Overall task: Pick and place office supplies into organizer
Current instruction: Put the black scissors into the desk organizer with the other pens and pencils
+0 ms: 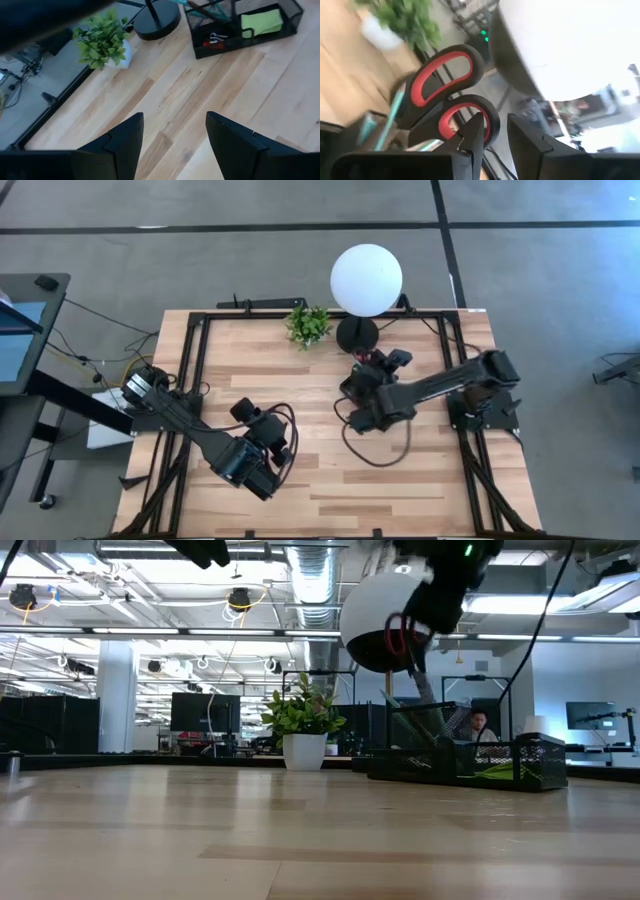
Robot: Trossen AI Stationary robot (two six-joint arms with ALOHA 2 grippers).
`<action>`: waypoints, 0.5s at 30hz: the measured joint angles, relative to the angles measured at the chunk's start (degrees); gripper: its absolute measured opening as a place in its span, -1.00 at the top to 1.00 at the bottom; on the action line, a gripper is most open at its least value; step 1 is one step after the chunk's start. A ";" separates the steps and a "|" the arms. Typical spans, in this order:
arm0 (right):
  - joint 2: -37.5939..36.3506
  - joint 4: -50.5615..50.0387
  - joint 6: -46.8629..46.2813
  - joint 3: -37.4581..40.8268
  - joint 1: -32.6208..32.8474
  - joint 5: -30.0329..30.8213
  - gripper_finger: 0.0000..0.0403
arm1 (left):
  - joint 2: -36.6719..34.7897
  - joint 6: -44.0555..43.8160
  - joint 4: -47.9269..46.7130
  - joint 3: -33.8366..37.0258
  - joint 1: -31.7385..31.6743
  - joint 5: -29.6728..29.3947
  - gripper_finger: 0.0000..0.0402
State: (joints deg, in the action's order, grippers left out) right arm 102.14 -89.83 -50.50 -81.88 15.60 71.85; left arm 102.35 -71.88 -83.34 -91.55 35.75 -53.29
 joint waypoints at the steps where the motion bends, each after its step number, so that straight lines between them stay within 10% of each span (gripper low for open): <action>1: -1.17 0.17 0.39 -0.70 0.81 -0.06 0.61 | 0.00 -0.69 -0.79 0.00 0.06 0.10 -0.06; 15: -5.83 4.85 -6.26 9.69 0.50 2.27 0.78 | 0.00 -5.03 -2.99 0.00 1.84 0.50 -0.06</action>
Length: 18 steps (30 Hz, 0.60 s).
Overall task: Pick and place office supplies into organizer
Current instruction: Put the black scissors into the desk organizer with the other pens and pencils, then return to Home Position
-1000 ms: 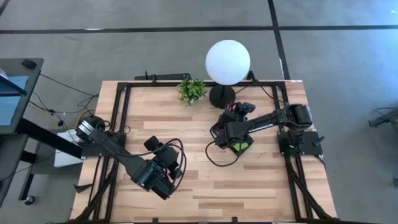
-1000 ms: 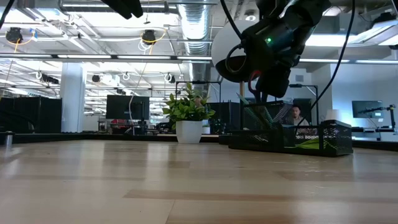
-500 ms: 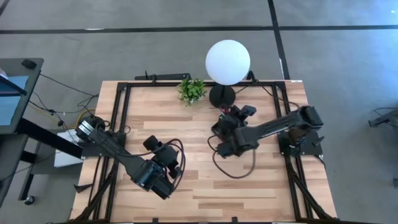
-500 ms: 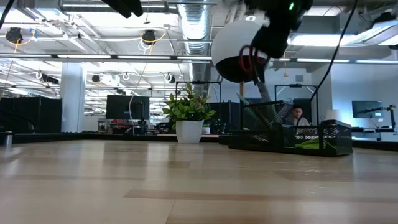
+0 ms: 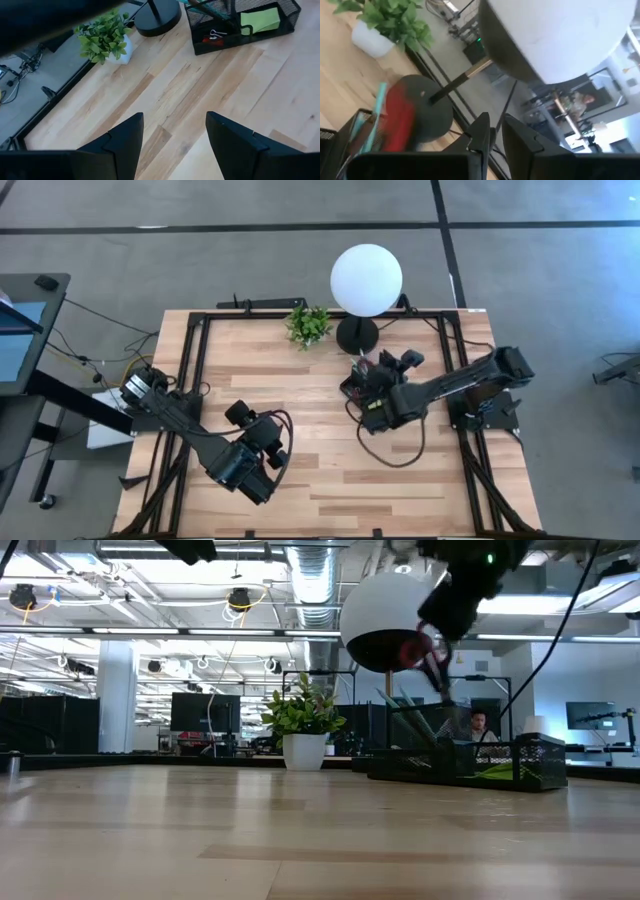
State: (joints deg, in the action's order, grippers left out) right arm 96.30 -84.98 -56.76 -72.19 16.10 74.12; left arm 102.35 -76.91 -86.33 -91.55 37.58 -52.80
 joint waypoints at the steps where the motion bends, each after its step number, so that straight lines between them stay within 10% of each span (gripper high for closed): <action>1: 0.85 0.37 -1.13 0.91 0.00 0.65 0.79 | 0.00 -0.02 -0.02 0.00 0.32 -0.01 -0.06; 18: -0.35 -5.16 -3.24 -0.44 3.03 1.98 0.60 | 0.00 -1.01 -1.59 0.00 1.48 -3.09 -0.06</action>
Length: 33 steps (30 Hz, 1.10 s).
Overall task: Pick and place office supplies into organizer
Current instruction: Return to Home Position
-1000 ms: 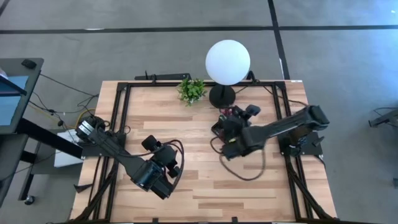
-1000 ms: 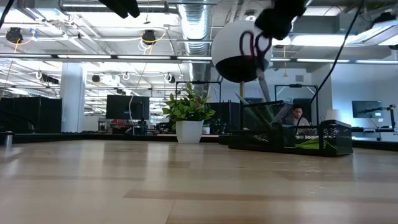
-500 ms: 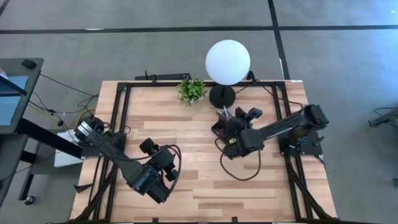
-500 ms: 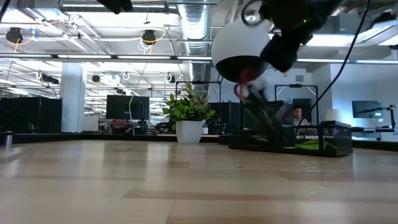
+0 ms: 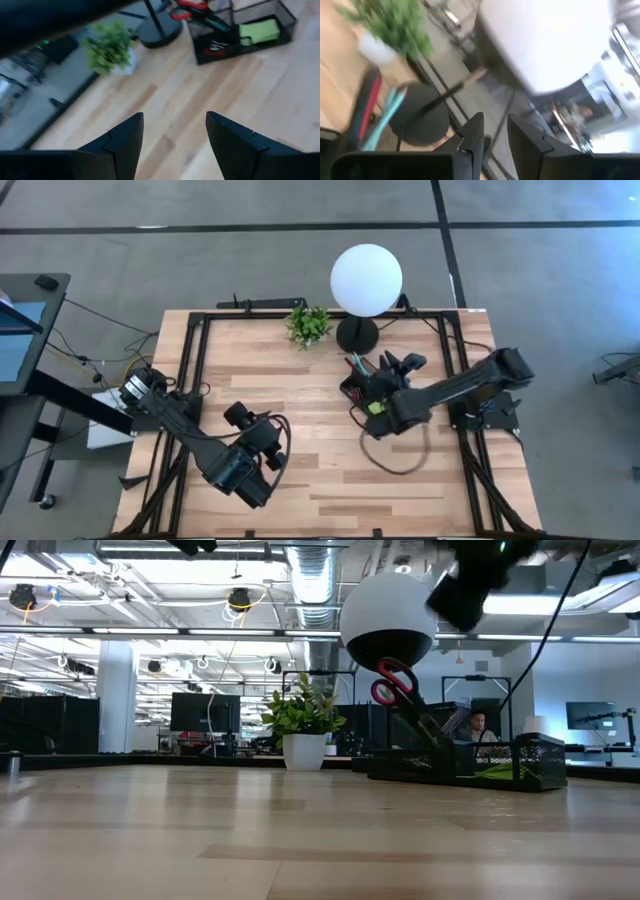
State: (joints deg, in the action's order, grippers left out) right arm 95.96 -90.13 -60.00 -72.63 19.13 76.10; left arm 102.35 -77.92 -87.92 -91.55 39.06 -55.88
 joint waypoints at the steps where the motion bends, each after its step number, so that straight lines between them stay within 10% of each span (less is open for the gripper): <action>1: -1.53 -0.03 2.32 -1.45 1.03 0.35 0.60 | -0.11 -0.86 -1.72 -0.02 0.23 -0.82 -0.06; 11: -23.49 0.14 19.62 -9.69 17.32 -6.89 0.60 | -13.00 18.24 -2.03 -0.02 6.59 -4.55 -0.06; 21: -43.74 0.29 9.46 -8.33 29.53 -19.84 0.60 | -31.12 22.74 -1.97 1.95 9.40 -6.39 -0.06; 28: -58.91 11.90 5.84 13.93 41.24 -17.99 0.60 | -49.16 11.79 3.00 25.53 15.43 -13.76 -0.06; 33: -69.83 47.70 26.92 35.75 49.62 -17.00 0.60 | -60.08 21.64 37.59 51.10 20.58 -21.50 -0.06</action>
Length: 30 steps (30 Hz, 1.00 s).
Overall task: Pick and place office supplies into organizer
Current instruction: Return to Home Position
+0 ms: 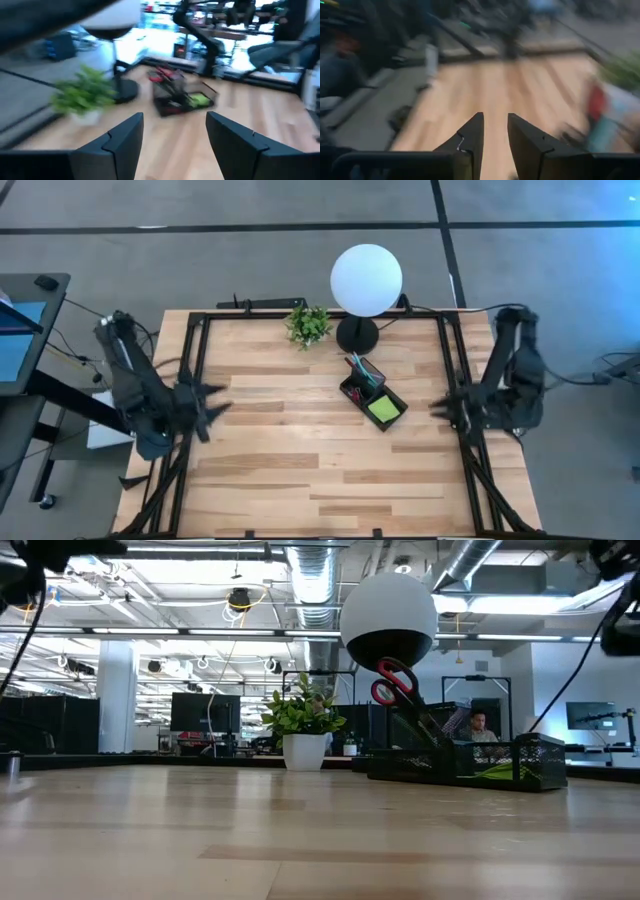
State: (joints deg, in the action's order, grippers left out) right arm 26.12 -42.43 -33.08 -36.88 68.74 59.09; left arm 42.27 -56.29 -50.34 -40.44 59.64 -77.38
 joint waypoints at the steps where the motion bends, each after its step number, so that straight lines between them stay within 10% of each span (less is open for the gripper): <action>1: -1.72 8.44 7.87 3.33 1.02 -0.41 0.60 | -1.17 5.31 8.73 3.84 0.17 0.24 -0.06; 5: -6.20 33.30 33.56 11.61 1.49 -5.03 0.60 | -4.95 32.39 46.63 14.81 -0.01 8.28 -0.06; 10: -12.60 42.51 42.56 15.62 -3.86 -13.80 0.60 | -7.41 70.37 88.88 23.05 -4.43 35.87 -0.06; 20: -15.73 44.15 41.96 23.01 -25.63 -14.72 0.60 | -10.38 67.11 88.12 28.89 -22.95 47.84 -0.06; 30: -22.21 32.43 34.77 23.23 -44.58 -33.51 0.60 | -10.79 57.60 90.82 33.27 -43.93 72.54 -0.06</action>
State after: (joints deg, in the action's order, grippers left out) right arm 3.92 -10.01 1.69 -13.65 24.16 25.59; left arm 31.47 1.31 40.49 -7.18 15.72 -4.84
